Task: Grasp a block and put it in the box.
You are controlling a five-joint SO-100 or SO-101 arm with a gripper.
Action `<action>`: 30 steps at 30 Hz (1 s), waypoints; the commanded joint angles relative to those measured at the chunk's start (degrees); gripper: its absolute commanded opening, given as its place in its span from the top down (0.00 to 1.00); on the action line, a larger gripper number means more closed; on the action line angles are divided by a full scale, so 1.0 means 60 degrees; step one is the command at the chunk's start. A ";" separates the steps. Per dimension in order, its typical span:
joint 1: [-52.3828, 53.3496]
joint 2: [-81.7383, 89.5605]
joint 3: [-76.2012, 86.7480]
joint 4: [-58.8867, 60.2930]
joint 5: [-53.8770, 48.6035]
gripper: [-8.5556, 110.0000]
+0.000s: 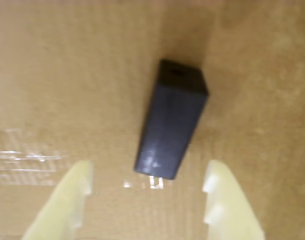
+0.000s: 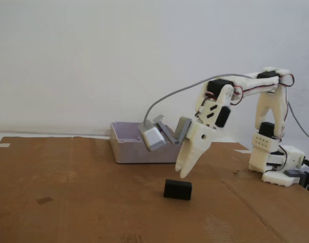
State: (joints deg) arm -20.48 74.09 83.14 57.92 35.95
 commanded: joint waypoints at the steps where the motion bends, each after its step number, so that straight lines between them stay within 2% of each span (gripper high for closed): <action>1: 0.0059 0.0425 -0.1157 -0.0366 0.0161 0.71; 6: 0.0059 0.0396 -0.1113 -0.1055 0.0190 0.71; 15: 0.0117 0.0396 -0.0791 -0.0923 0.0249 0.70; 19: 0.0059 0.0396 -0.0747 -0.0923 0.0806 0.70; 25: 0.0044 0.0396 -0.0747 -0.0381 0.1655 0.57; 30: 0.0044 0.0381 -0.0732 -0.0103 0.1597 0.56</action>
State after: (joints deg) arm -20.39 74.09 82.79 57.13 45.18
